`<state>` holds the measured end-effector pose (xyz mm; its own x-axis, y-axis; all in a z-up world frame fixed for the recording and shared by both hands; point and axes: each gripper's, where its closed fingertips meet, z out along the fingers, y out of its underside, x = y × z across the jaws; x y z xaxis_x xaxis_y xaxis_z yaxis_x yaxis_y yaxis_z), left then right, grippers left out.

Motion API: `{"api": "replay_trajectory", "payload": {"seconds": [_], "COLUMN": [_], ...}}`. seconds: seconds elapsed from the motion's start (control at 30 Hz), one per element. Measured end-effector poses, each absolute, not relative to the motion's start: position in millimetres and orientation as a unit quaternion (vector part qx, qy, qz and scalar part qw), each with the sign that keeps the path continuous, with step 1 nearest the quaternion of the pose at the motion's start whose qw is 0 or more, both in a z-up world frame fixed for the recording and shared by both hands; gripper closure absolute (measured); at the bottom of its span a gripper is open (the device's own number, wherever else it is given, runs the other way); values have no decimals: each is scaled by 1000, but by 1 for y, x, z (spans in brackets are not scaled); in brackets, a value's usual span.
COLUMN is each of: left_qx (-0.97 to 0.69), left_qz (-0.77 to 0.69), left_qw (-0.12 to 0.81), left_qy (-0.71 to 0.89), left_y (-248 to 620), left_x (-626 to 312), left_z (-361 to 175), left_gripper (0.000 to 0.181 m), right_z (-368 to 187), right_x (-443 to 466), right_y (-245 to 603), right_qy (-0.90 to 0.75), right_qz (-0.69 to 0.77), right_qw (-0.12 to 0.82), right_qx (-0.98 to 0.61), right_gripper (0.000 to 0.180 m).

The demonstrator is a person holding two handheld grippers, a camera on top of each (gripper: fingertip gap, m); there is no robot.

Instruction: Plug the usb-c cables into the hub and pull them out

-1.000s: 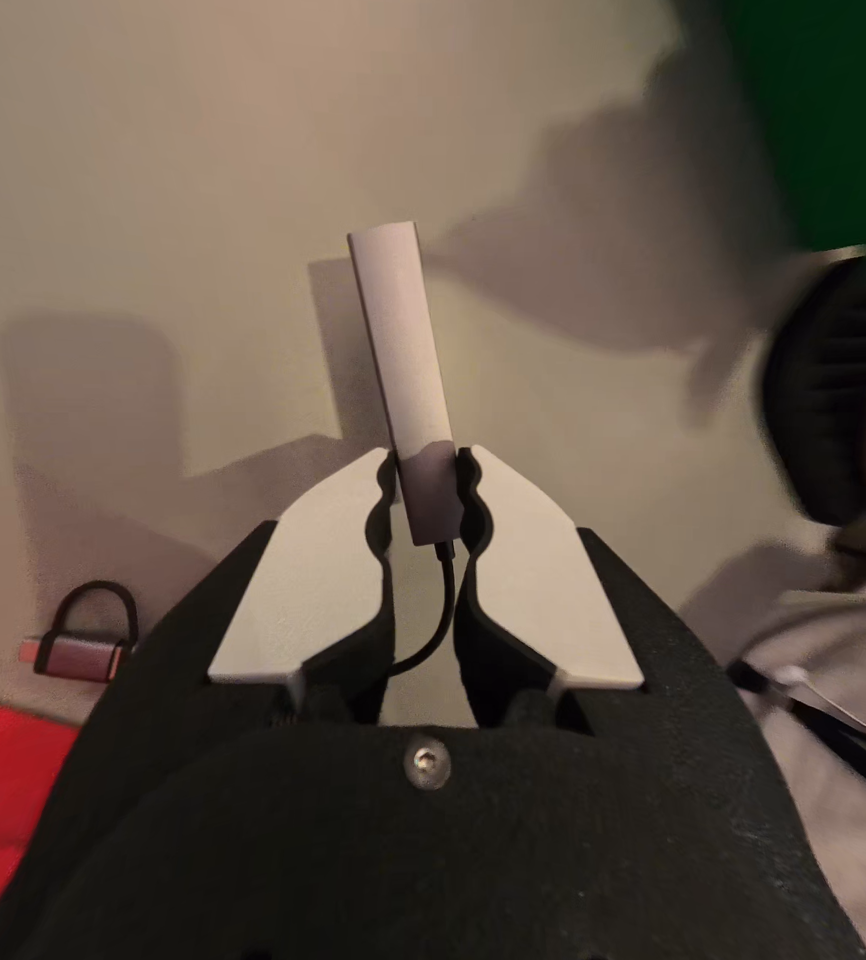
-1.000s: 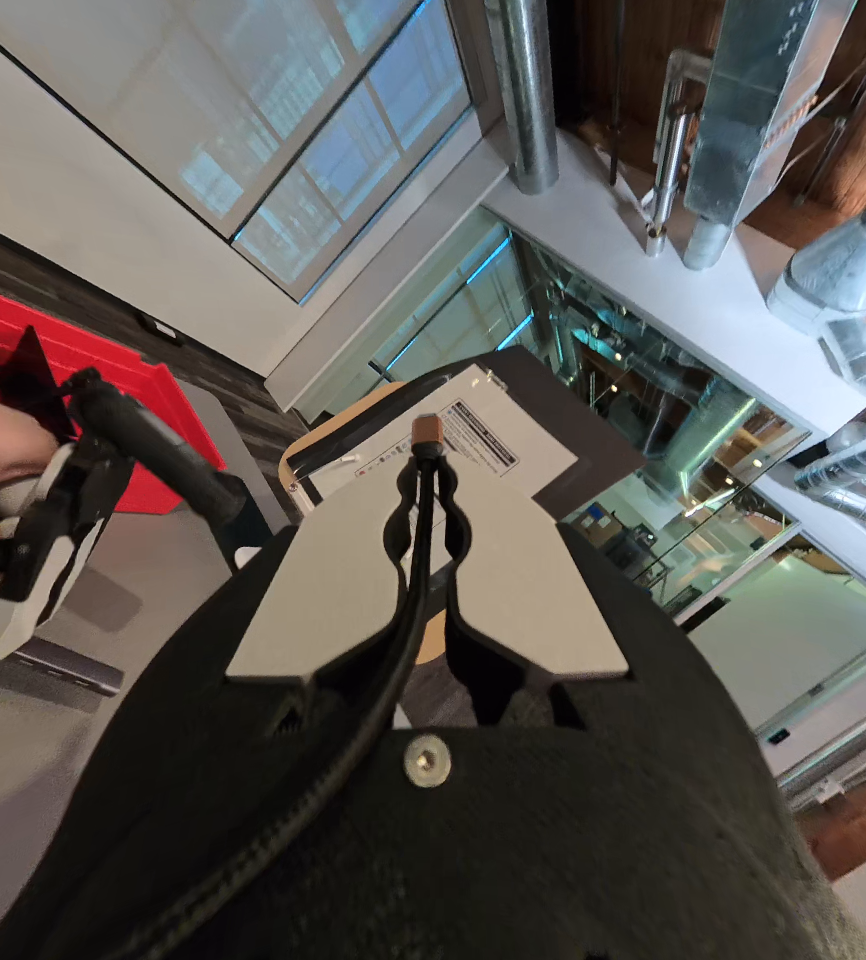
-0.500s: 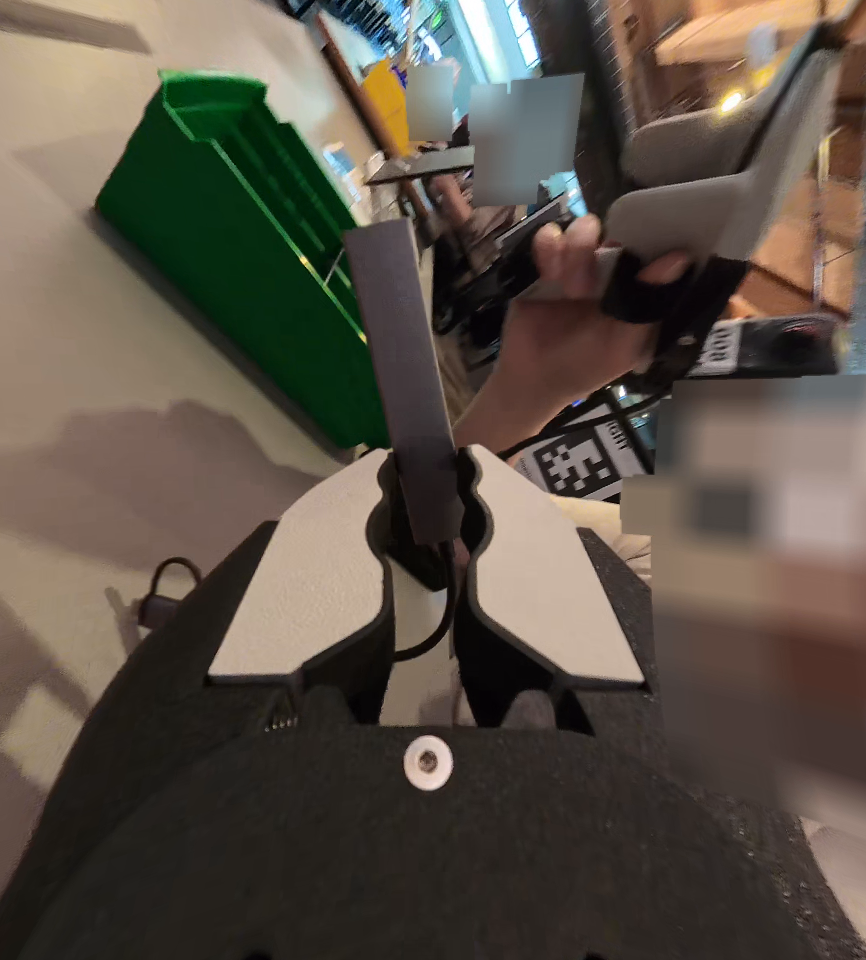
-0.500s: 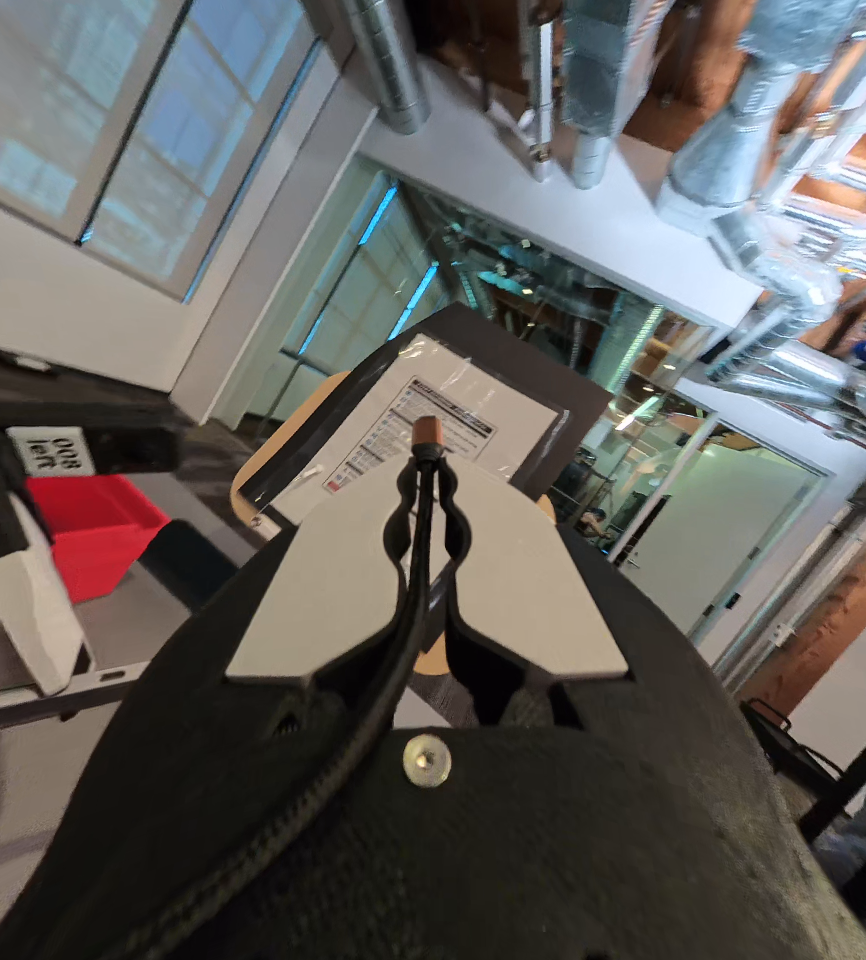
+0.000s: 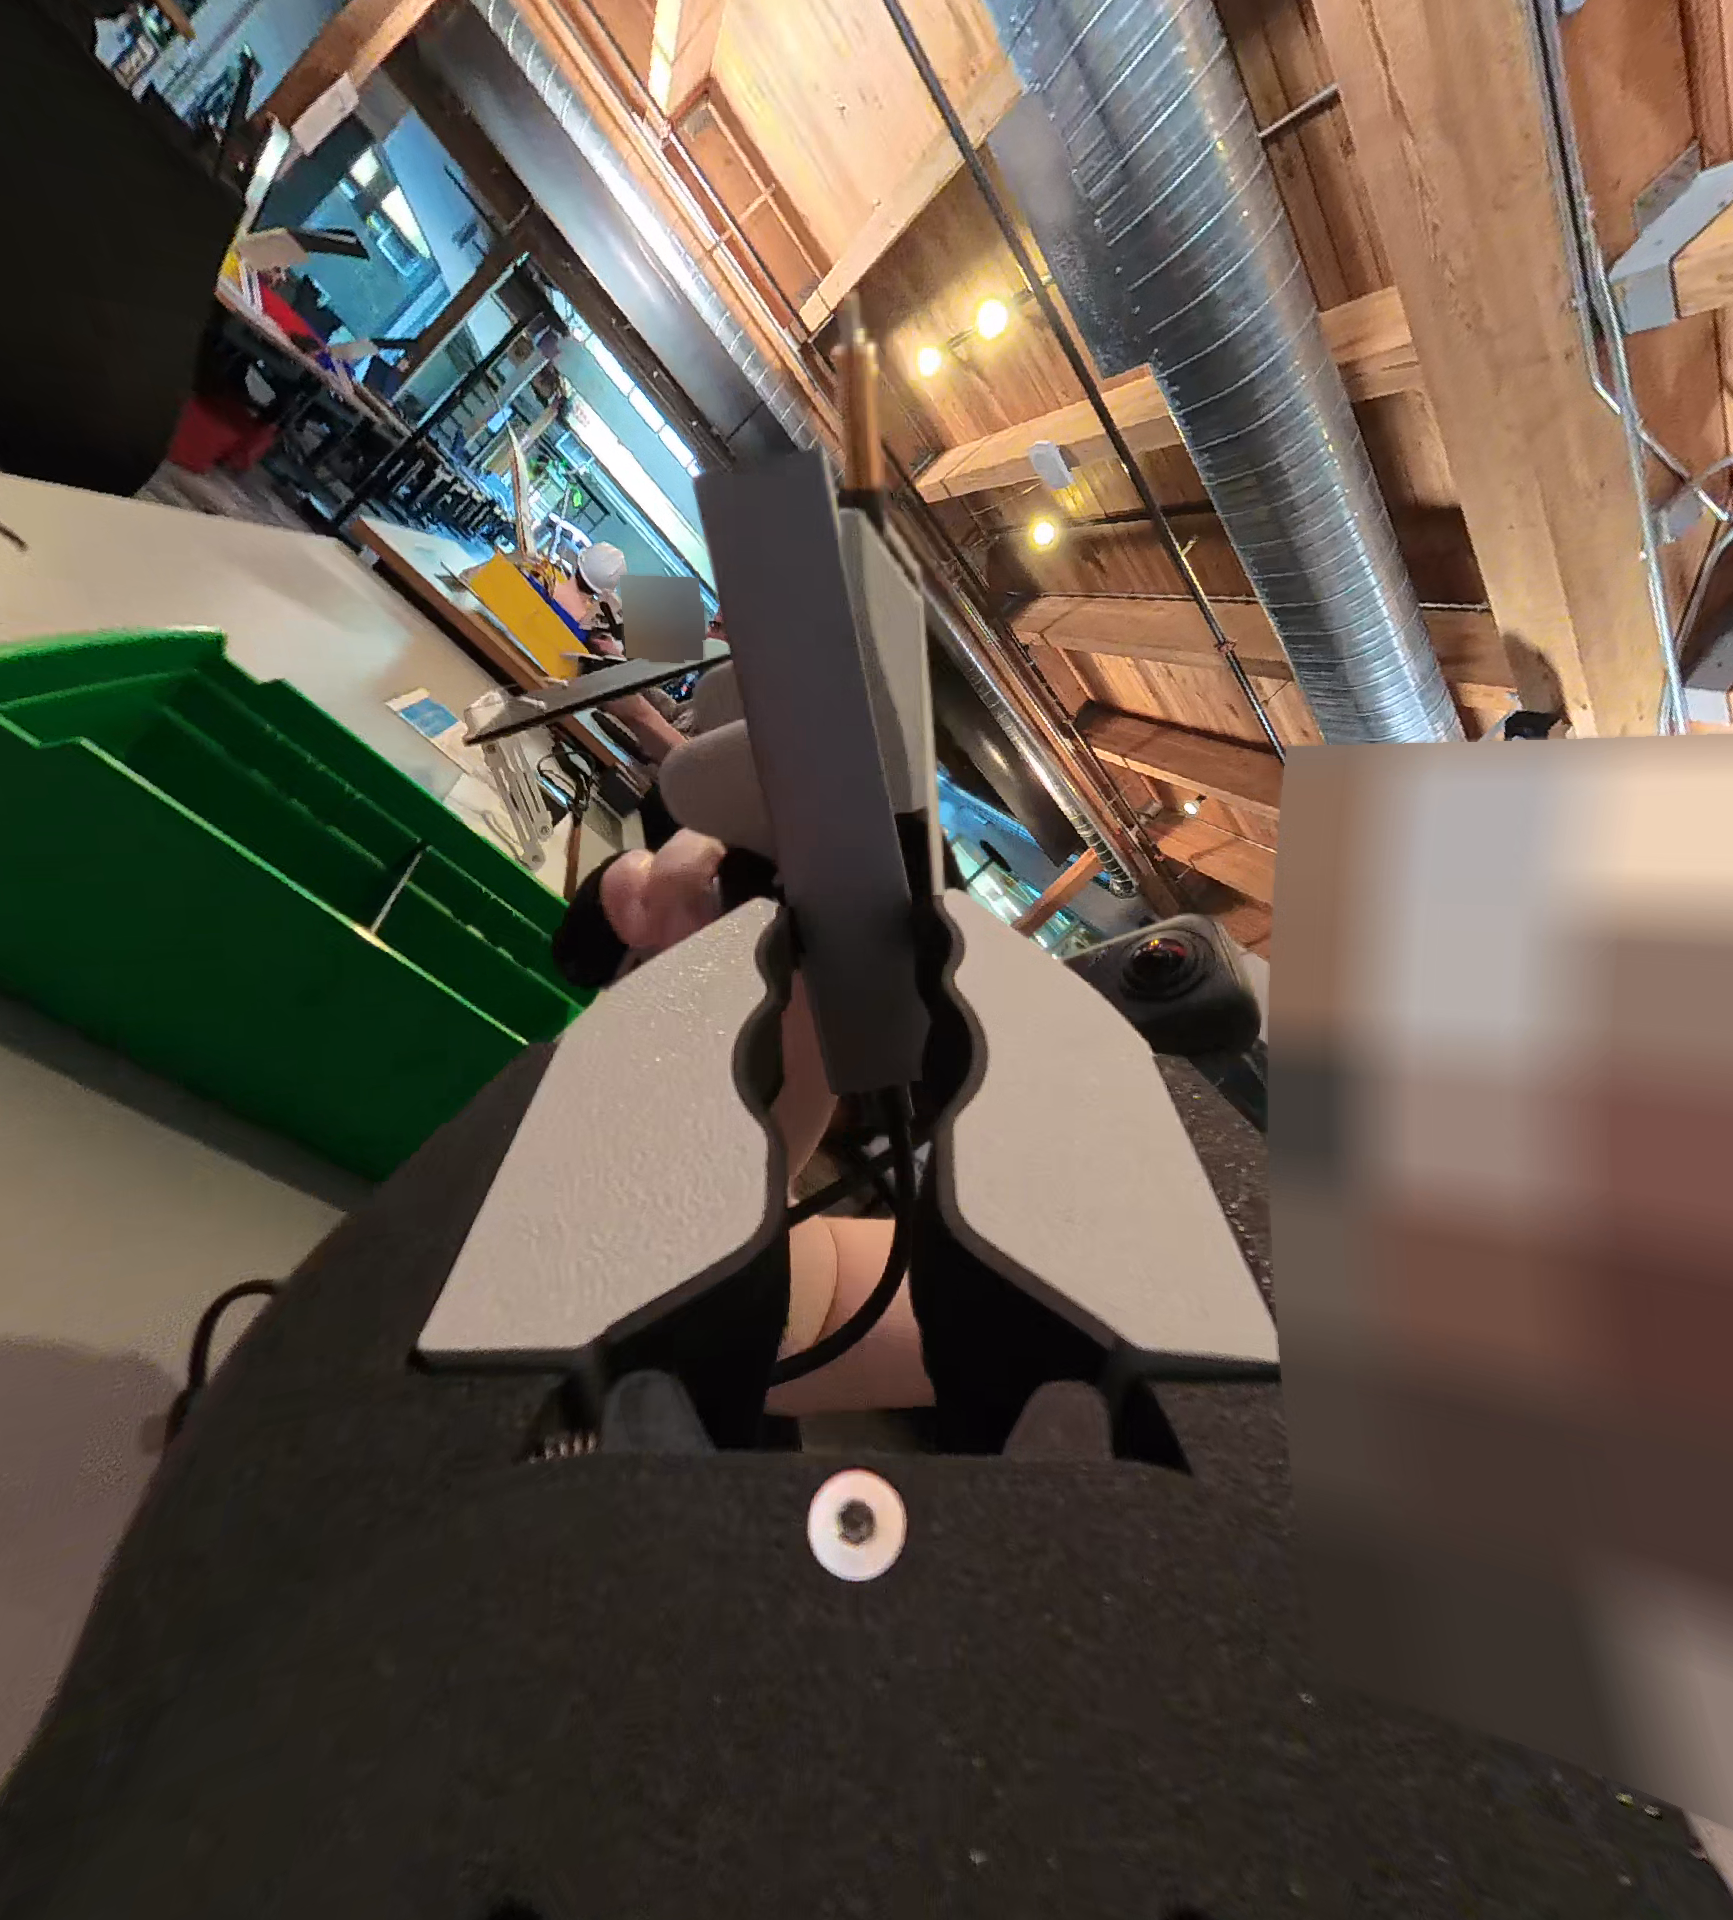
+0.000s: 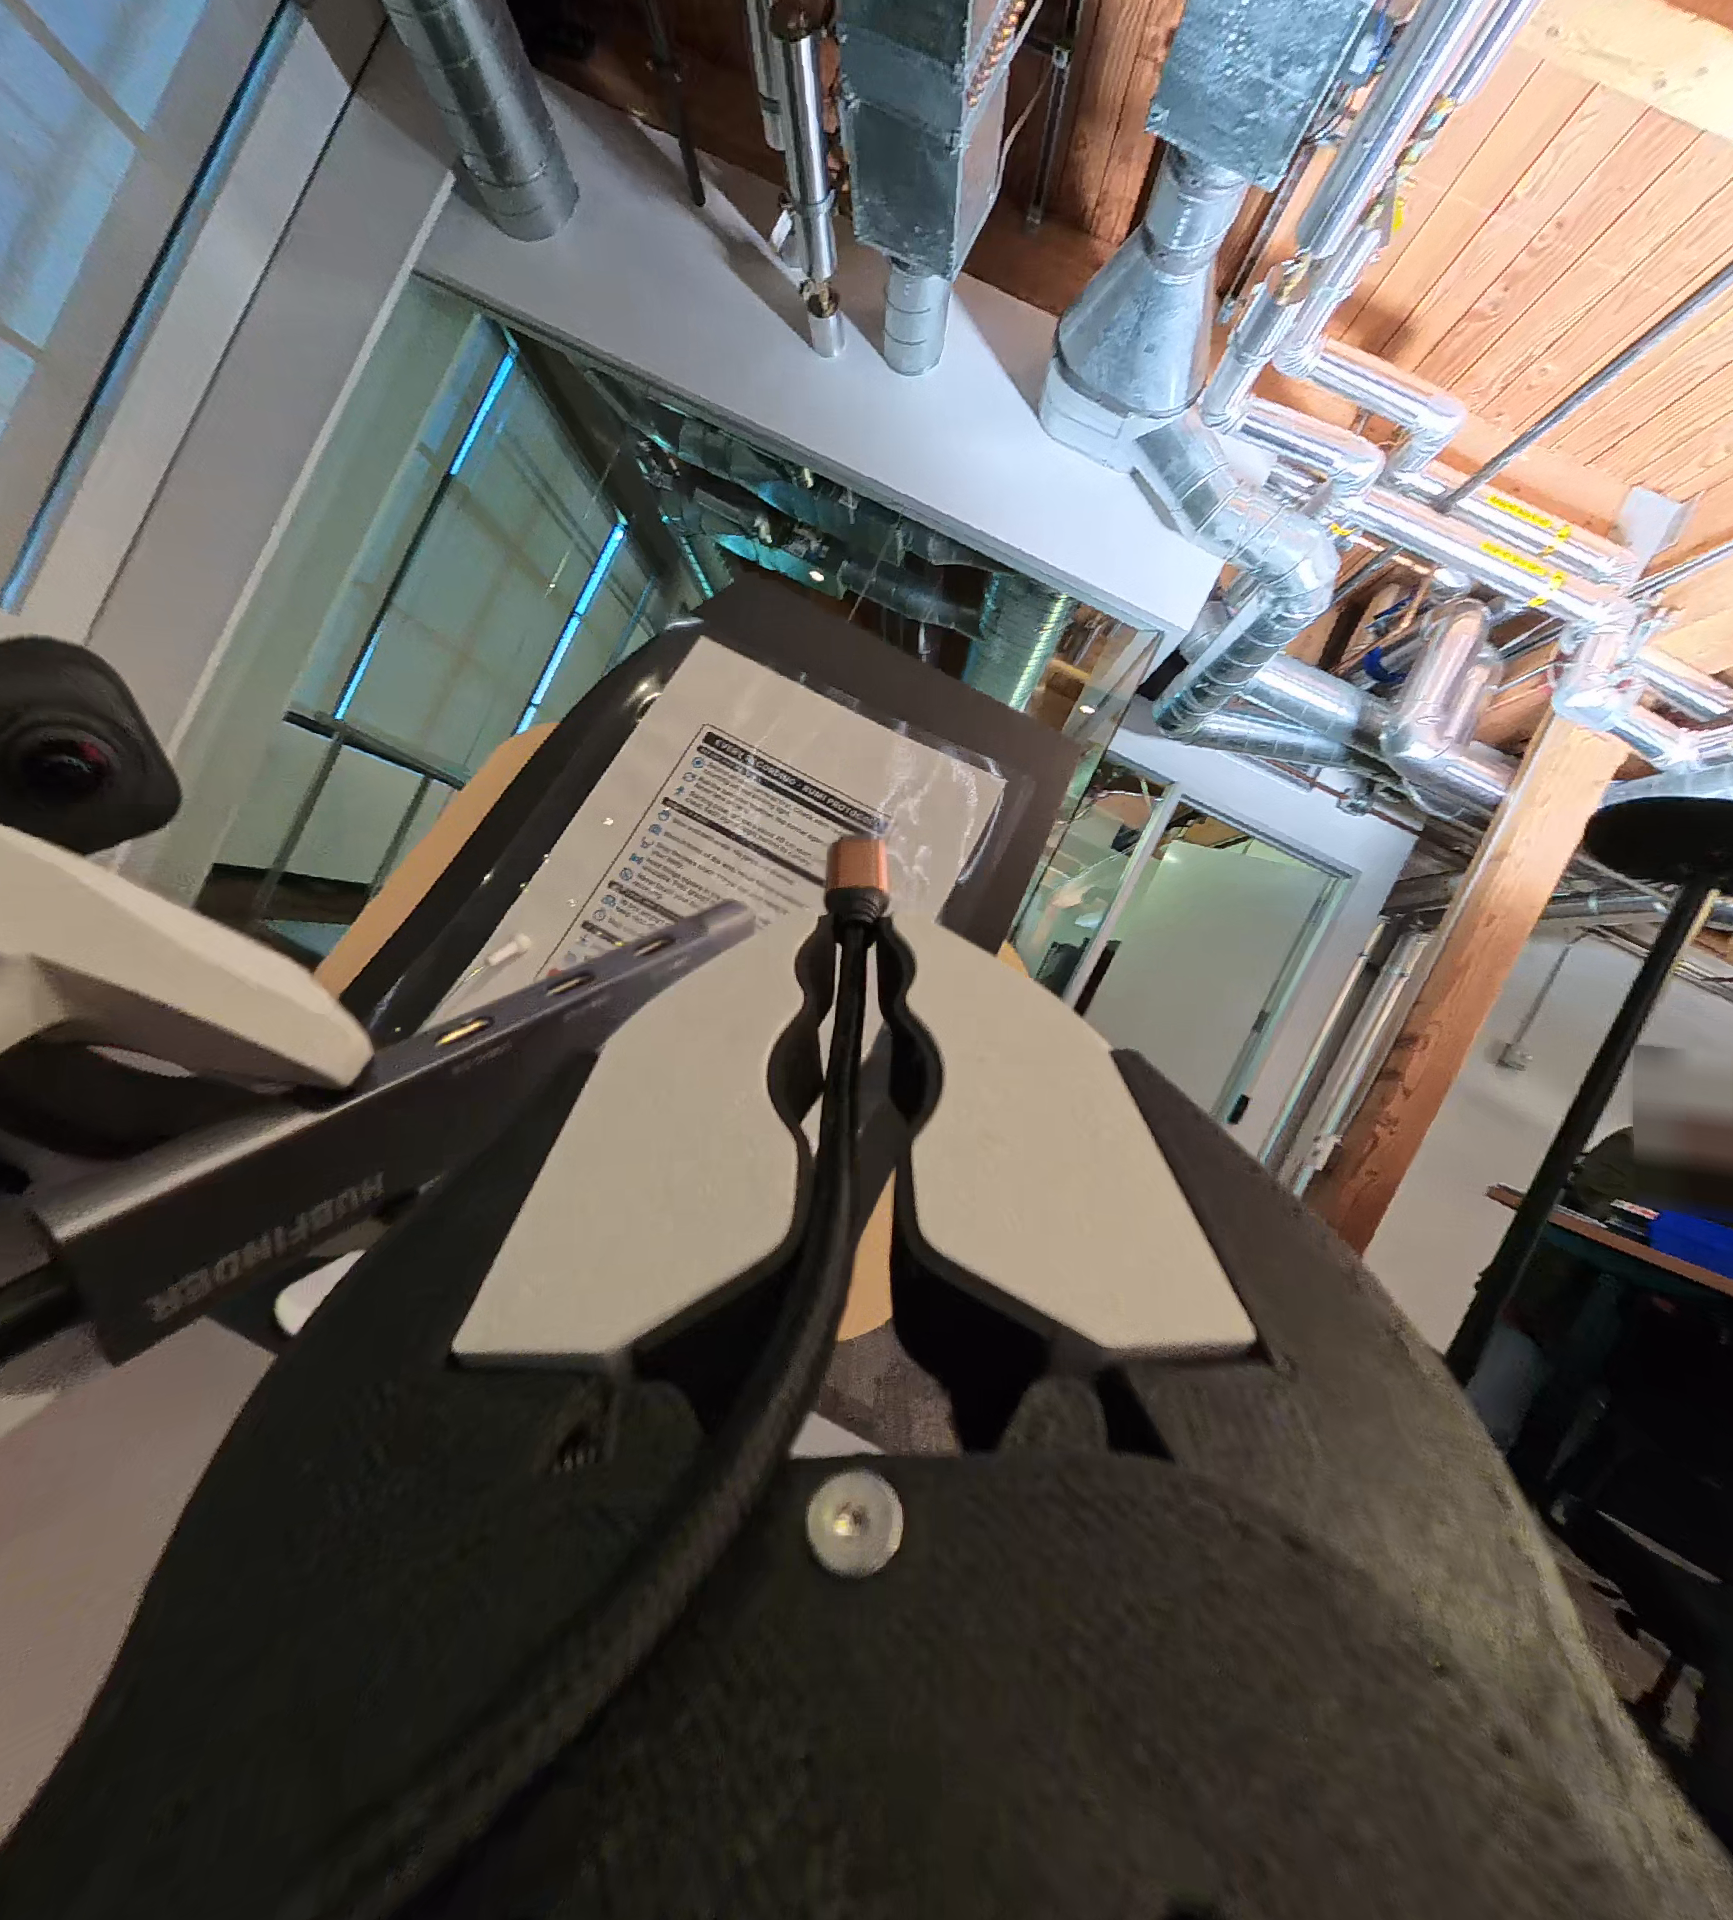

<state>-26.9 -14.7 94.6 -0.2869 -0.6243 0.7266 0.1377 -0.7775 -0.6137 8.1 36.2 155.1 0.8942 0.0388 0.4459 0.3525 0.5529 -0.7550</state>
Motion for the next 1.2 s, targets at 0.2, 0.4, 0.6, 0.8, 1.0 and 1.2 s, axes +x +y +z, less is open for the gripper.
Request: {"api": "replay_trajectory", "payload": {"seconds": [0.2, 0.4, 0.6, 0.8, 1.0, 1.2], "left_qx": [-536, -534, -534, -521, -498, -511], "left_qz": [-764, -754, -745, -755, -766, -736], "left_qw": [267, 286, 287, 271, 280, 326], "left_qy": [240, 254, 278, 292, 296, 300], "left_y": [-26, -30, -40, -49, -55, -46], "left_x": [-16, -13, -10, -8, -5, -6], "left_z": [103, 106, 109, 113, 116, 113], "left_gripper": [159, 158, 158, 158, 158, 158], "right_z": [154, 159, 166, 170, 174, 172], "right_x": [4, 4, 1, -1, 0, 0], "right_y": [33, 28, 16, 6, 0, 6], "right_qy": [-205, -207, -217, -225, -223, -238], "right_qz": [-107, -100, -82, -63, -50, -114], "right_qw": [863, 870, 885, 897, 905, 897], "right_qx": [-449, -435, -403, -375, -358, -354], "right_gripper": [172, 172, 172, 172, 172, 172]}}
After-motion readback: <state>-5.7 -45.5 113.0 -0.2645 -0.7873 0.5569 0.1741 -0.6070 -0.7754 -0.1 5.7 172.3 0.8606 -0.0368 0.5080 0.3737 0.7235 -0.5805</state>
